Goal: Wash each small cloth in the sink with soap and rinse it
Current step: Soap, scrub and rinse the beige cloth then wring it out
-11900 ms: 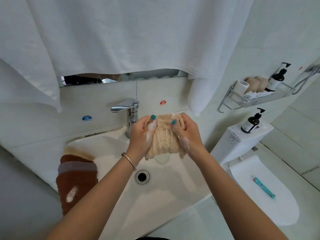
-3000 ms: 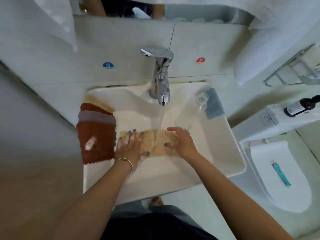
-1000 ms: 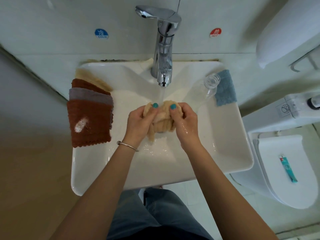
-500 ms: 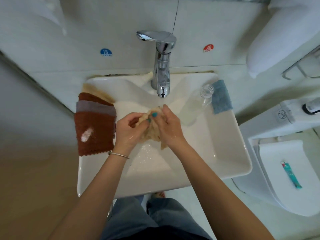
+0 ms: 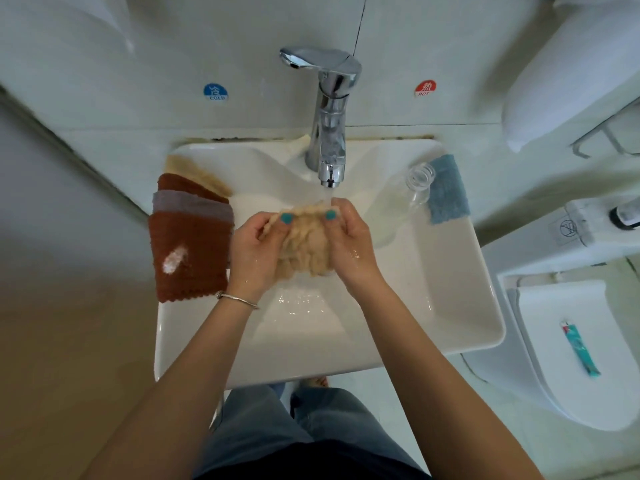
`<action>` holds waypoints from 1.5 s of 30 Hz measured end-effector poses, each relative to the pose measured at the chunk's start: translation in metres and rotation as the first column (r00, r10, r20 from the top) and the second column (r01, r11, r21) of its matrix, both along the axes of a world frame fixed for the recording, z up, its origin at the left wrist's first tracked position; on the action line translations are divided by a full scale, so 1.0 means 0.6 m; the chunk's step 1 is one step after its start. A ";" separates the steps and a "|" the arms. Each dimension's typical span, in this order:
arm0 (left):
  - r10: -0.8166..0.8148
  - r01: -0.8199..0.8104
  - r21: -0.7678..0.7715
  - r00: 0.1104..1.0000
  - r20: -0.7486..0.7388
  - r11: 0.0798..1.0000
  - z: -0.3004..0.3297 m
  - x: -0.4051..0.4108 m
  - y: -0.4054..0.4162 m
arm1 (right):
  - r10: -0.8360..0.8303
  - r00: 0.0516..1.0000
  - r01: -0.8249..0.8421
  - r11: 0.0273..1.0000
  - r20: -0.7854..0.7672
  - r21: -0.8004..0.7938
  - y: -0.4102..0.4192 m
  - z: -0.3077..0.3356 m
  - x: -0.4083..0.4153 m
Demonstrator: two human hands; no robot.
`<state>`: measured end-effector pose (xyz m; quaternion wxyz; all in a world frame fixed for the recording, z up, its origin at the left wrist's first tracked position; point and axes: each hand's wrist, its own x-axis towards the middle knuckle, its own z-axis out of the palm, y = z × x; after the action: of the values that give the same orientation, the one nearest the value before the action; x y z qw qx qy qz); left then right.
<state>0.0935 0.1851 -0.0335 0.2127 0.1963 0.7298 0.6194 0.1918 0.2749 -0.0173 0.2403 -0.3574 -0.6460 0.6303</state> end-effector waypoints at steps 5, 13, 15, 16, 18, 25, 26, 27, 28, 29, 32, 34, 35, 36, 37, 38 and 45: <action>0.024 -0.025 -0.019 0.999 -0.047 1.000 -0.011 0.014 0.018 | -0.086 0.995 0.085 0.996 -0.053 -0.026 -0.013 -0.014 0.004; 0.089 -0.092 0.061 0.995 0.046 0.994 0.006 0.066 0.087 | -0.119 0.993 0.115 0.987 0.024 0.113 -0.021 -0.015 -0.020; 0.077 -0.082 0.073 0.995 0.068 0.994 0.000 0.061 0.096 | -0.130 0.990 0.122 0.985 0.056 0.121 -0.016 -0.012 -0.025; 0.092 -0.104 0.091 0.988 0.124 0.990 0.000 0.060 0.102 | -0.135 0.987 0.124 0.984 0.086 0.124 -0.012 -0.012 -0.027; 0.141 -0.164 0.111 0.972 0.188 0.980 -0.002 0.057 0.111 | -0.139 0.981 0.124 0.986 0.137 0.114 -0.004 -0.008 -0.032; 0.197 -0.208 0.068 0.970 0.142 0.976 -0.003 0.039 0.121 | -0.142 0.964 0.066 0.947 0.227 0.314 0.019 -0.018 -0.046; 0.207 -0.214 0.055 0.972 0.115 0.975 -0.001 0.039 0.122 | -0.146 0.965 0.054 0.923 0.217 0.381 0.017 -0.021 -0.046; 0.210 -0.219 0.071 0.971 0.111 0.973 0.002 0.042 0.122 | -0.146 0.968 0.048 0.908 0.205 0.417 0.017 -0.027 -0.045; 0.198 -0.208 0.088 0.973 0.116 0.974 0.003 0.045 0.122 | -0.155 0.971 0.072 0.917 0.184 0.393 0.018 -0.028 -0.042; 0.171 -0.180 0.086 0.980 0.104 0.980 0.007 0.051 0.122 | -0.168 0.973 0.108 0.937 0.159 0.333 0.019 -0.023 -0.038; 0.024 -0.030 0.064 0.995 0.093 0.997 0.014 0.066 0.126 | -0.230 0.964 0.210 0.966 0.135 0.148 0.023 -0.009 -0.009; -0.039 0.021 0.092 0.980 0.193 0.996 0.022 0.068 0.124 | -0.236 0.969 0.237 0.971 0.068 -0.011 0.019 -0.002 0.012; -0.056 0.024 0.132 0.968 0.244 0.991 0.026 0.066 0.119 | -0.232 0.972 0.233 0.967 0.022 -0.105 0.015 -0.001 0.018; -0.063 0.020 0.161 0.962 0.266 0.987 0.028 0.063 0.111 | -0.230 0.973 0.225 0.959 -0.007 -0.175 0.010 0.001 0.020; -0.065 0.021 0.167 0.963 0.262 0.986 0.029 0.060 0.100 | -0.231 0.973 0.224 0.953 -0.012 -0.203 0.007 0.001 0.018; -0.066 0.025 0.162 0.965 0.255 0.987 0.029 0.057 0.089 | -0.231 0.973 0.224 0.953 -0.009 -0.203 0.003 0.002 0.014; 0.003 -0.016 0.048 0.965 0.264 0.999 0.036 0.060 0.070 | -0.277 0.961 0.265 0.940 -0.025 -0.216 -0.015 0.007 -0.005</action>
<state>0.1296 0.2273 -0.0119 0.3000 0.1138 0.6804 0.6588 0.1888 0.2660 -0.0132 0.3033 -0.4490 -0.5133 0.6655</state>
